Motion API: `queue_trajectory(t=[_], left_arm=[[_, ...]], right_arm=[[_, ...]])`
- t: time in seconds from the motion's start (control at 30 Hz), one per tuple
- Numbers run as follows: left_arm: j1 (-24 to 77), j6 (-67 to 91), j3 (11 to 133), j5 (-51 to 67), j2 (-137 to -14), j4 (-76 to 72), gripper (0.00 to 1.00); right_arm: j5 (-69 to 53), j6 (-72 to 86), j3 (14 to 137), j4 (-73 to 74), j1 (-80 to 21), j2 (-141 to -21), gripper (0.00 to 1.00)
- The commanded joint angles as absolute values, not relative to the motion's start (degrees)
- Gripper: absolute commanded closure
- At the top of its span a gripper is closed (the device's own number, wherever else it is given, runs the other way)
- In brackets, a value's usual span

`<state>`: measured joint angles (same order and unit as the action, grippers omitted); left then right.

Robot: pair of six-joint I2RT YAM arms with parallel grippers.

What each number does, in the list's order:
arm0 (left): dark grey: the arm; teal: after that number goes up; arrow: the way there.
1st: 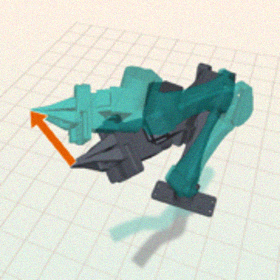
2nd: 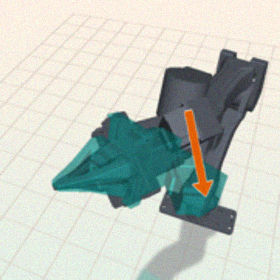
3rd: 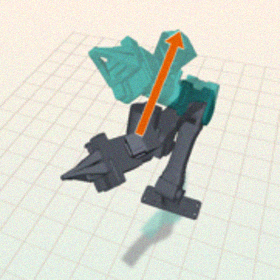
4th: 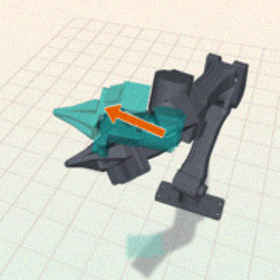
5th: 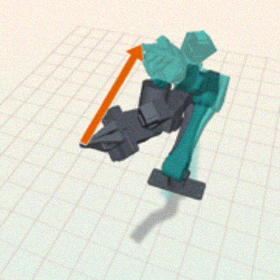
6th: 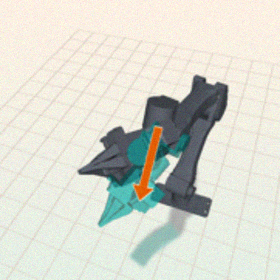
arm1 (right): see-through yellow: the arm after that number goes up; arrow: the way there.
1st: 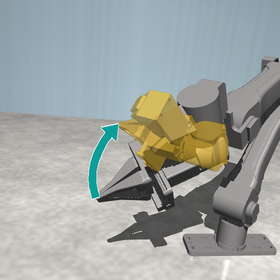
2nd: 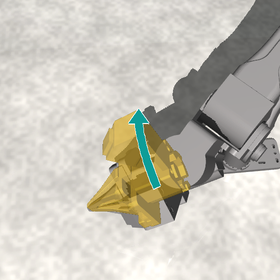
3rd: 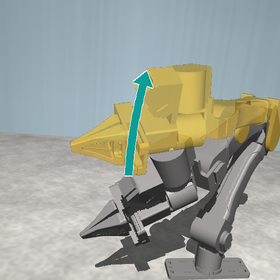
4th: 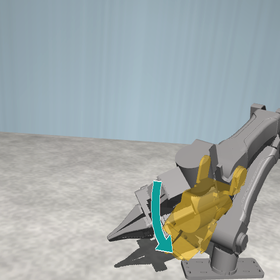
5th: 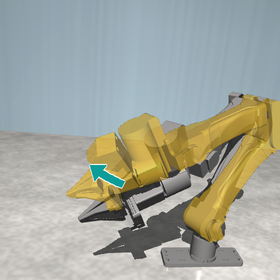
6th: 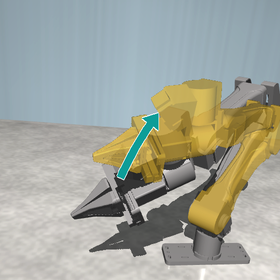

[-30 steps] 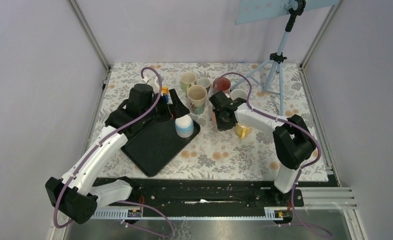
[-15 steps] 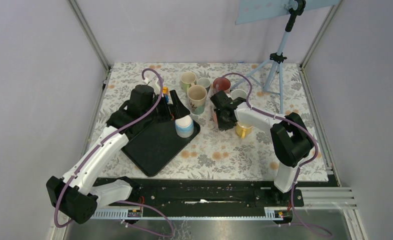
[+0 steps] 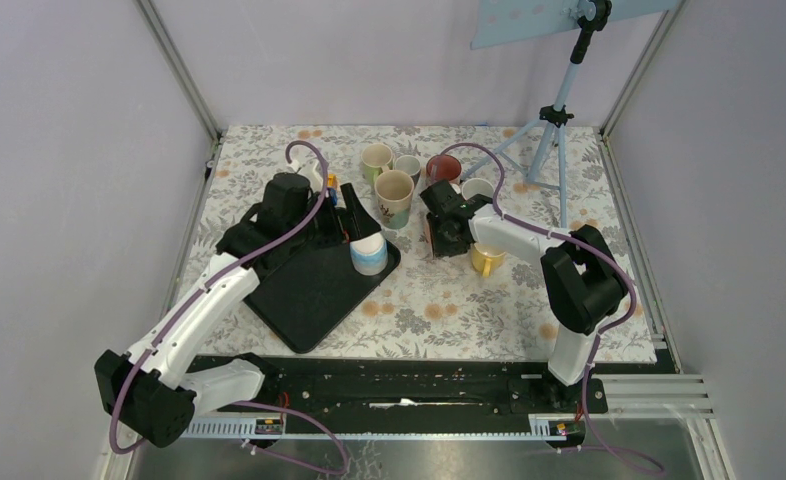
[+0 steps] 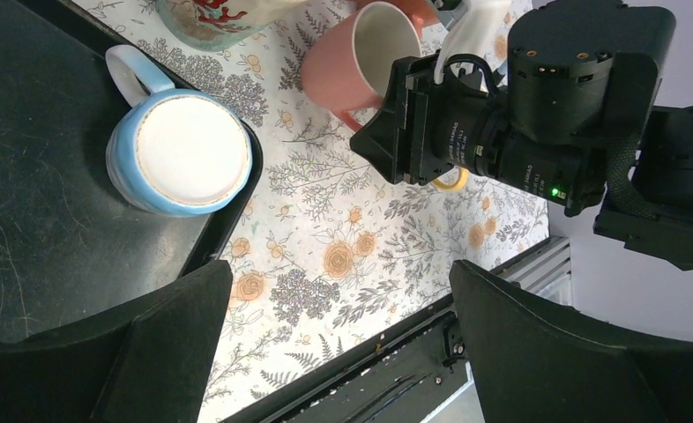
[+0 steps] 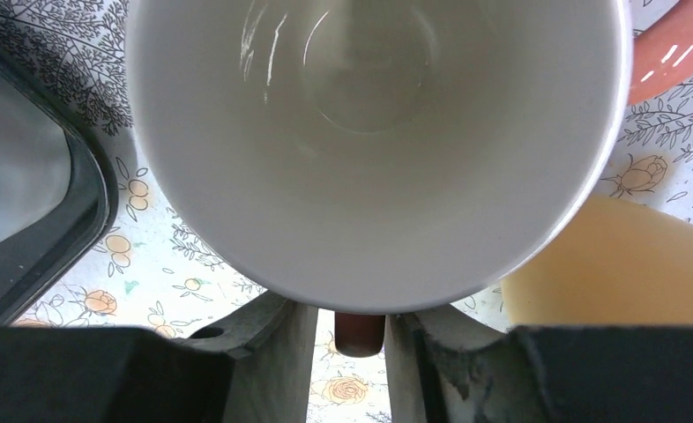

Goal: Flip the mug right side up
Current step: Place the cup at the center of the board.

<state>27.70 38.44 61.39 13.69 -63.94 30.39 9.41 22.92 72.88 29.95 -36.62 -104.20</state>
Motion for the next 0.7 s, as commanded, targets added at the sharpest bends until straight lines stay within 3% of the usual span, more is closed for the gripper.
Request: queue_trajectory(t=[0.0,0.2,0.4,0.47,0.67], left_arm=[[27.9,39.0,60.6,14.0,-64.1,27.8,0.01],[28.7,39.1,60.5,11.2,-64.4,27.9,0.01],[31.7,38.5,62.2,4.4,-66.0,30.2,0.01],[33.1,38.0,62.8,1.9,-66.9,30.9,0.01],[37.0,34.3,65.8,-8.5,-71.3,34.4,0.01]], right_arm=[[9.8,23.1,73.1,28.6,-36.3,-101.9,0.59],[9.0,23.3,72.4,28.6,-36.3,-98.9,0.29],[8.3,23.5,71.6,28.6,-36.3,-96.1,0.13],[7.8,23.7,71.5,28.6,-36.3,-95.3,0.01],[6.7,24.3,71.4,28.5,-36.3,-92.0,0.0]])
